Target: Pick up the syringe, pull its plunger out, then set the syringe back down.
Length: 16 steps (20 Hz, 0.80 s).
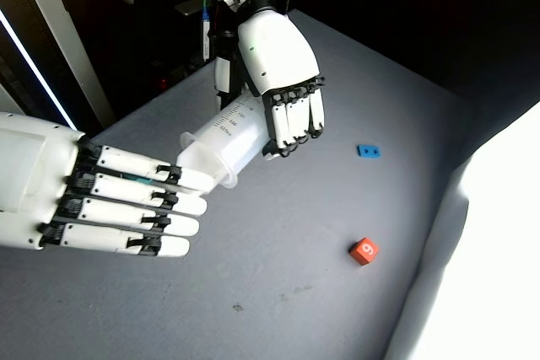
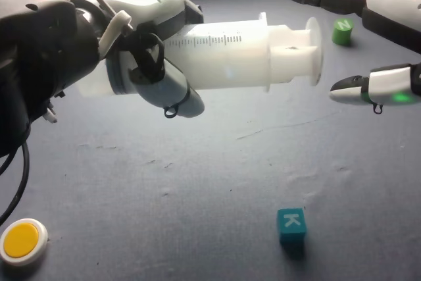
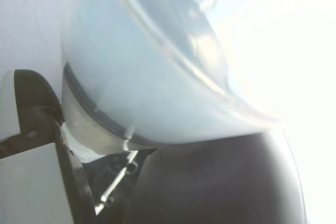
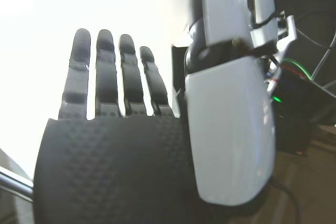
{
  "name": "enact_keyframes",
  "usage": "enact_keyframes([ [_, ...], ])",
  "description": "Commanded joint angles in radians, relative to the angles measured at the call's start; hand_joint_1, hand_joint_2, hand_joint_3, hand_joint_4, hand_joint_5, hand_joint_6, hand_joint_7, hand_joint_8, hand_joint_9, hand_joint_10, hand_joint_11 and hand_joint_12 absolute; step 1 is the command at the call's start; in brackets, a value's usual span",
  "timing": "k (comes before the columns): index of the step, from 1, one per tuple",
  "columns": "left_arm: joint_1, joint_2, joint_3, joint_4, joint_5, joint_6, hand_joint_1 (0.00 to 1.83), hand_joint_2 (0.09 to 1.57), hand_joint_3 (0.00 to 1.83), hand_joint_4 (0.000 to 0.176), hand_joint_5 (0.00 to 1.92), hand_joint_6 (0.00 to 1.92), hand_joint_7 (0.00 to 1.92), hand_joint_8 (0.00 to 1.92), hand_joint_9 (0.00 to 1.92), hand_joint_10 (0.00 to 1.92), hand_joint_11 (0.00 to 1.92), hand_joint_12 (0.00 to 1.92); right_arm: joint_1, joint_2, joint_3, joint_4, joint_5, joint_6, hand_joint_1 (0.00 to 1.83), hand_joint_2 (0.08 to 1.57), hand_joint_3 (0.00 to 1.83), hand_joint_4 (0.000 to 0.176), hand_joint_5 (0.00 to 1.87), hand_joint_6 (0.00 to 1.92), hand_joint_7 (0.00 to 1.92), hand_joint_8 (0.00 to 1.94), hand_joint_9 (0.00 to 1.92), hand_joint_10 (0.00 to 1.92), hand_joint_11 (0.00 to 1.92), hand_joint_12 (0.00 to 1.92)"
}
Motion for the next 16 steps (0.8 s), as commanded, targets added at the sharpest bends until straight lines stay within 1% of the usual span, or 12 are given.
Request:
enact_keyframes([
  [1,-0.02,0.005,-0.001,0.053,0.004,-0.002,1.16,1.22,0.0,0.02,0.75,1.35,0.83,1.25,0.67,1.03,0.37,1.46,0.018,-0.002,0.002,-0.024,0.102,0.006,1.23,0.97,0.01,0.0,0.15,0.02,0.23,0.02,0.24,0.07,0.0,0.55],
  [3,-0.02,0.005,-0.001,0.053,0.007,0.0,1.15,1.22,0.0,0.02,0.75,1.37,0.82,1.25,0.68,1.04,0.38,1.47,0.024,-0.011,0.007,-0.024,0.103,0.007,1.26,0.97,0.01,0.0,0.17,0.02,0.24,0.02,0.24,0.07,0.0,0.55],
  [4,-0.02,0.005,-0.001,0.053,0.007,0.003,1.15,1.22,0.0,0.021,0.75,1.38,0.81,1.26,0.67,1.05,0.37,1.48,0.027,-0.016,0.011,-0.024,0.103,0.007,1.21,1.01,0.03,0.0,0.16,0.02,0.23,0.02,0.23,0.07,0.0,0.55],
  [5,-0.02,0.005,0.002,0.053,0.007,0.005,1.15,1.22,0.0,0.023,0.76,1.37,0.81,1.25,0.67,1.05,0.38,1.47,0.032,-0.021,0.015,-0.024,0.105,0.01,1.27,0.99,0.02,0.0,0.14,0.01,0.23,0.01,0.24,0.07,0.0,0.56],
  [7,-0.02,0.005,0.004,0.053,0.007,0.006,1.16,1.22,0.0,0.023,0.77,1.34,0.82,1.24,0.67,1.04,0.39,1.46,0.036,-0.031,0.022,-0.024,0.108,0.019,1.29,0.98,0.01,0.0,0.16,0.01,0.24,0.02,0.25,0.08,0.0,0.6],
  [8,-0.021,0.005,0.004,0.053,0.007,0.009,1.16,1.21,0.0,0.022,0.77,1.32,0.83,1.23,0.7,1.02,0.41,1.44,0.037,-0.041,0.027,-0.024,0.109,0.02,1.31,0.96,0.0,0.0,0.2,0.03,0.27,0.03,0.27,0.09,0.0,0.67],
  [10,-0.021,0.005,0.003,0.053,0.006,0.01,1.16,1.22,0.0,0.019,0.75,1.36,0.82,1.24,0.69,1.01,0.41,1.44,0.036,-0.061,0.038,-0.024,0.113,0.02,1.31,0.95,0.0,0.0,0.2,0.03,0.27,0.03,0.27,0.09,0.0,0.67],
  [11,-0.021,0.005,0.003,0.053,0.006,0.011,1.16,1.21,0.0,0.026,0.77,1.3,0.82,1.28,0.7,1.01,0.4,1.44,0.036,-0.073,0.045,-0.024,0.117,0.02,1.28,0.99,0.02,0.0,0.17,0.01,0.24,0.01,0.24,0.09,0.0,0.6],
  [13,-0.021,0.005,0.004,0.053,0.006,0.013,1.16,1.22,0.0,0.023,0.76,1.32,0.81,1.28,0.67,1.06,0.38,1.49,0.036,-0.096,0.061,-0.024,0.126,0.02,1.27,0.99,0.01,0.0,0.18,0.01,0.25,0.02,0.26,0.1,0.0,0.66],
  [16,-0.022,0.005,0.006,0.053,0.006,0.014,1.16,1.21,0.0,0.02,0.76,1.33,0.83,1.24,0.69,1.02,0.39,1.48,0.035,-0.118,0.074,-0.024,0.132,0.02,1.24,0.99,0.01,0.0,0.16,0.01,0.24,0.01,0.25,0.1,0.0,0.67],
])
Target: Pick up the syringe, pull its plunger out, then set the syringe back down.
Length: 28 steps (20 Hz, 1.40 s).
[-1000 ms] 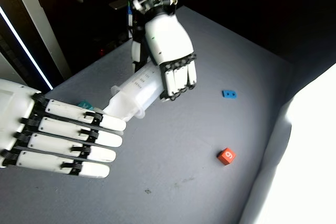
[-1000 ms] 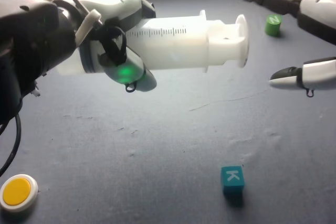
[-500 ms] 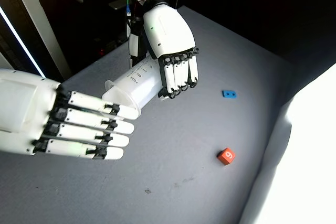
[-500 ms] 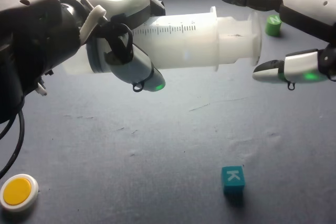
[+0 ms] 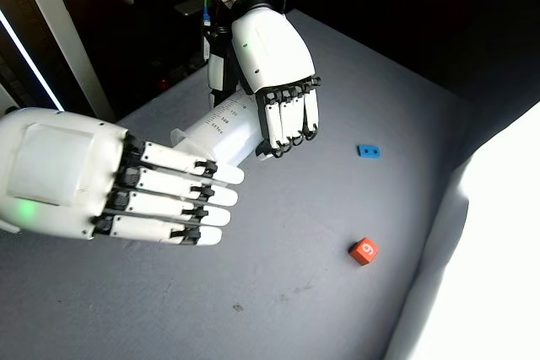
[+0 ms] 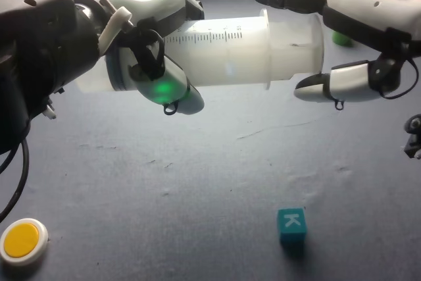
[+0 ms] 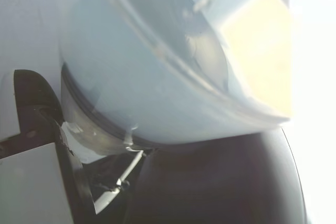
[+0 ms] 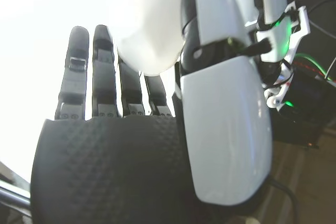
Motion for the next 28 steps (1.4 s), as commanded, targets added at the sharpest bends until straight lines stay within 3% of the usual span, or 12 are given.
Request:
enact_keyframes([
  [1,-0.019,0.005,0.003,0.053,0.004,-0.002,1.16,1.2,0.0,0.026,0.8,1.27,0.83,1.25,0.69,1.04,0.39,1.51,0.016,0.002,0.003,-0.024,0.118,0.005,1.24,0.99,0.01,0.0,0.17,0.01,0.25,0.02,0.26,0.11,0.0,0.68],
  [3,-0.019,0.005,0.004,0.053,0.004,-0.002,1.17,1.2,0.0,0.027,0.81,1.25,0.83,1.25,0.69,1.02,0.41,1.48,0.015,-0.013,0.011,-0.024,0.122,0.005,1.22,1.01,0.01,0.0,0.17,0.01,0.24,0.01,0.24,0.12,0.0,0.67],
  [5,-0.019,0.005,0.005,0.049,0.004,-0.002,1.16,1.21,0.0,0.027,0.79,1.3,0.82,1.24,0.69,1.02,0.37,1.5,0.014,-0.027,0.022,-0.024,0.125,0.005,1.09,1.09,0.04,0.0,0.15,0.0,0.23,0.01,0.24,0.13,0.0,0.76],
  [6,-0.019,0.005,0.006,0.049,0.004,-0.002,1.17,1.2,0.0,0.025,0.79,1.31,0.84,1.22,0.69,1.01,0.38,1.49,0.013,-0.031,0.025,-0.024,0.126,0.005,1.11,1.1,0.01,0.0,0.22,0.02,0.29,0.03,0.27,0.21,0.0,0.92],
  [8,-0.02,0.005,0.005,0.049,0.004,-0.002,1.17,1.2,0.0,0.024,0.8,1.3,0.84,1.2,0.69,0.99,0.39,1.46,0.01,-0.04,0.031,-0.024,0.131,0.005,1.09,1.13,0.0,0.0,0.32,0.04,0.36,0.09,0.17,0.65,0.0,1.17],
  [10,-0.02,0.005,0.003,0.049,0.004,0.003,1.16,1.22,0.0,0.027,0.77,1.33,0.81,1.26,0.69,1.0,0.4,1.49,0.007,-0.048,0.037,-0.024,0.135,0.005,1.11,1.19,0.01,0.0,0.41,0.14,0.36,0.43,0.16,0.95,0.0,1.38],
  [11,-0.02,0.005,0.003,0.049,0.004,0.003,1.15,1.22,0.0,0.028,0.77,1.33,0.8,1.27,0.69,1.01,0.4,1.49,0.005,-0.054,0.042,-0.024,0.137,0.005,1.12,1.22,0.01,0.0,0.42,0.33,0.37,0.58,0.2,1.0,0.0,1.49],
  [12,-0.02,0.005,0.002,0.049,0.004,0.005,1.16,1.21,0.0,0.023,0.77,1.34,0.83,1.22,0.7,1.01,0.4,1.49,0.003,-0.058,0.045,-0.024,0.137,0.005,1.09,1.31,0.01,0.0,0.58,1.33,0.55,1.34,0.34,1.1,0.12,1.57],
  [13,-0.02,0.004,0.002,0.049,0.002,0.005,1.16,1.21,0.0,0.024,0.76,1.34,0.83,1.24,0.69,1.04,0.39,1.51,0.001,-0.061,0.05,-0.024,0.139,0.005,1.26,1.3,0.0,0.0,0.59,1.47,0.62,1.43,0.56,1.56,0.29,1.58],
  [14,-0.02,0.004,0.002,0.049,0.001,0.005,1.15,1.22,0.0,0.026,0.76,1.35,0.82,1.26,0.68,1.06,0.39,1.5,0.0,-0.062,0.052,-0.024,0.14,0.005,1.32,1.25,0.0,0.0,0.63,1.42,0.74,1.32,0.7,1.53,0.47,1.53],
  [16,-0.02,0.004,0.003,0.049,-0.003,0.005,1.16,1.21,0.0,0.028,0.78,1.31,0.82,1.25,0.67,1.06,0.38,1.49,-0.005,-0.062,0.055,-0.024,0.14,0.004,1.34,1.22,0.0,0.0,0.71,1.33,0.79,1.28,0.77,1.45,0.57,1.48],
  [28,-0.031,0.003,0.011,0.049,-0.01,0.005,1.16,1.22,0.0,0.028,0.79,1.28,0.8,1.3,0.66,1.05,0.35,1.47,-0.019,-0.012,0.048,-0.024,0.113,-0.015,1.34,1.21,0.0,0.0,0.7,1.32,0.77,1.28,0.79,1.45,0.6,1.46],
])
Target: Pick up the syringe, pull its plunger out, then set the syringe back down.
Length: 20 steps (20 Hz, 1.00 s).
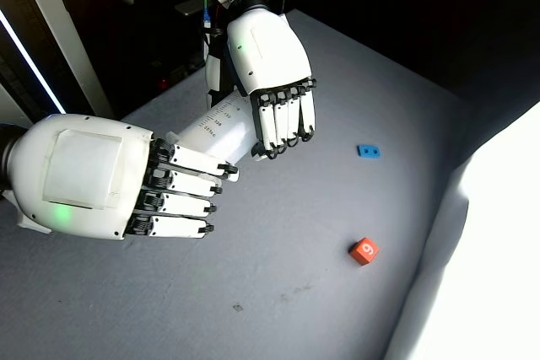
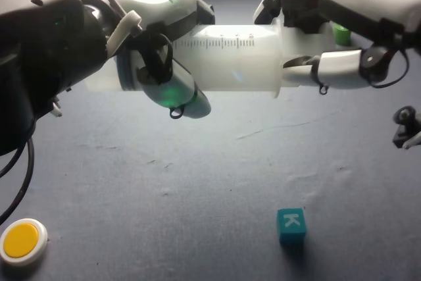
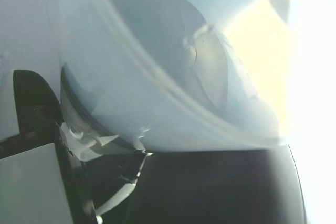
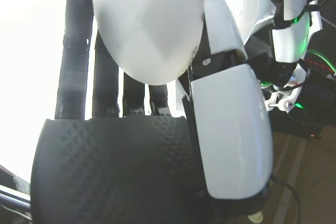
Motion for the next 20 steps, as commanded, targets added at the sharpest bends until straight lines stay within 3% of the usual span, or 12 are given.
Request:
enact_keyframes([
  [1,-0.021,0.01,0.011,0.056,-0.033,-0.017,1.16,1.22,0.0,0.021,0.76,1.3,0.81,1.31,0.66,1.06,0.35,1.48,-0.005,0.019,0.002,-0.023,0.06,-0.026,1.34,1.21,0.0,0.0,0.71,1.31,0.77,1.28,0.79,1.45,0.6,1.48],
  [11,-0.013,0.011,0.012,0.056,-0.031,-0.017,1.15,1.22,0.0,0.029,0.77,1.32,0.79,1.3,0.66,1.04,0.35,1.45,-0.008,0.152,-0.035,-0.023,0.014,-0.039,1.35,1.21,0.0,0.0,0.7,1.28,0.78,1.27,0.83,1.42,0.62,1.45],
  [20,-0.008,0.011,0.012,0.056,-0.028,-0.017,1.16,1.21,0.0,0.026,0.78,1.29,0.81,1.29,0.67,1.02,0.36,1.42,0.017,0.252,-0.077,-0.023,-0.024,-0.036,1.34,1.22,0.0,0.0,0.67,1.32,0.76,1.3,0.81,1.44,0.61,1.45],
])
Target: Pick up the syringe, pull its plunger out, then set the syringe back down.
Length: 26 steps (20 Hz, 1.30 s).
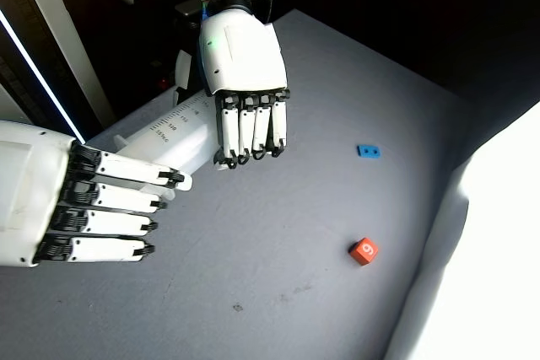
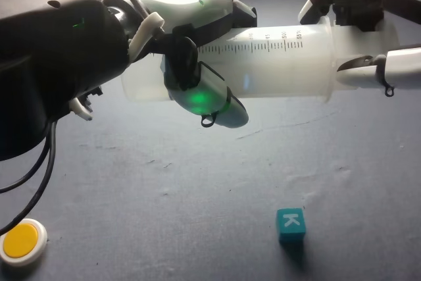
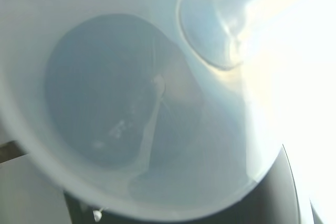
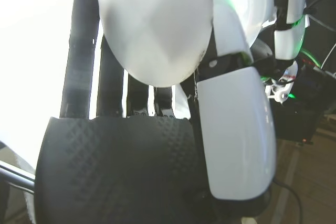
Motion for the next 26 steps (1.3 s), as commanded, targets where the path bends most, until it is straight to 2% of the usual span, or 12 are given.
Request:
enact_keyframes([
  [1,-0.007,0.029,0.017,0.056,-0.12,0.017,1.16,1.21,0.0,0.026,0.79,1.26,0.82,1.28,0.68,1.02,0.36,1.43,0.003,0.041,0.016,-0.005,0.089,-0.034,1.34,1.22,0.0,0.0,0.67,1.33,0.76,1.31,0.81,1.44,0.61,1.45],
  [2,-0.007,0.029,0.017,0.056,-0.12,0.017,1.17,1.21,0.0,0.008,0.81,1.2,0.81,1.34,0.66,1.1,0.35,1.55,0.003,0.042,0.014,-0.005,0.088,-0.034,1.34,1.21,0.0,0.0,0.68,1.31,0.76,1.3,0.82,1.42,0.61,1.45],
  [6,-0.005,0.029,0.021,0.056,-0.12,0.017,1.15,1.22,0.0,0.024,0.76,1.32,0.8,1.31,0.66,1.07,0.36,1.47,0.003,0.038,0.009,-0.006,0.089,-0.035,1.34,1.21,0.0,0.0,0.68,1.31,0.78,1.3,0.83,1.41,0.62,1.46],
  [7,-0.005,0.029,0.021,0.056,-0.12,0.017,1.16,1.23,0.0,0.004,0.76,1.26,0.79,1.38,0.64,1.14,0.36,1.55,0.002,0.034,0.009,-0.006,0.094,-0.037,1.34,1.21,0.0,0.0,0.67,1.31,0.77,1.31,0.82,1.42,0.61,1.46],
  [9,-0.004,0.029,0.023,0.056,-0.119,0.017,1.16,1.22,0.0,0.0,0.78,1.22,0.81,1.37,0.65,1.16,0.36,1.54,0.0,0.019,0.01,-0.006,0.113,-0.055,1.34,1.21,0.0,0.0,0.69,1.29,0.77,1.32,0.82,1.42,0.63,1.47],
  [11,-0.003,0.03,0.024,0.056,-0.116,0.017,1.16,1.21,0.0,0.014,0.78,1.25,0.81,1.33,0.66,1.09,0.36,1.5,-0.002,0.001,0.011,-0.029,0.133,-0.067,1.34,1.21,0.0,0.0,0.69,1.3,0.76,1.32,0.82,1.43,0.64,1.47],
  [12,-0.002,0.03,0.024,0.056,-0.116,0.017,1.17,1.21,0.0,0.002,0.79,1.21,0.82,1.34,0.67,1.07,0.37,1.49,-0.002,-0.006,0.011,-0.03,0.139,-0.073,1.34,1.21,0.0,0.0,0.7,1.29,0.76,1.31,0.82,1.43,0.64,1.46],
  [14,-0.001,0.03,0.024,0.056,-0.116,0.017,1.16,1.22,0.0,0.003,0.77,1.24,0.82,1.34,0.67,1.06,0.35,1.49,-0.001,-0.015,0.012,-0.03,0.156,-0.075,1.34,1.21,0.0,0.0,0.69,1.3,0.77,1.3,0.81,1.43,0.62,1.45],
  [16,-0.001,0.03,0.025,0.056,-0.116,0.017,1.16,1.22,0.0,0.024,0.76,1.31,0.81,1.3,0.67,1.01,0.35,1.43,0.001,-0.026,0.012,-0.03,0.167,-0.075,1.35,1.2,0.0,0.0,0.71,1.26,0.79,1.27,0.84,1.41,0.64,1.43],
  [18,-0.001,0.03,0.025,0.056,-0.116,0.017,1.15,1.22,0.0,0.027,0.76,1.33,0.8,1.29,0.67,1.01,0.35,1.42,0.001,-0.031,0.01,-0.023,0.158,-0.075,1.35,1.2,0.0,0.0,0.72,1.25,0.79,1.26,0.84,1.4,0.66,1.43],
  [24,-0.001,0.031,0.02,0.054,-0.122,0.017,1.16,1.22,0.0,0.02,0.77,1.28,0.82,1.3,0.7,0.94,0.36,1.37,-0.013,-0.003,0.02,0.023,0.107,-0.124,1.35,1.2,0.0,0.0,0.7,1.27,0.78,1.28,0.83,1.41,0.65,1.44],
  [26,0.0,0.031,0.018,0.054,-0.122,0.017,1.16,1.21,0.0,0.006,0.78,1.22,0.81,1.34,0.69,1.01,0.36,1.48,-0.013,0.009,0.033,0.024,0.107,-0.124,1.34,1.21,0.0,0.0,0.68,1.31,0.77,1.3,0.82,1.43,0.64,1.44],
])
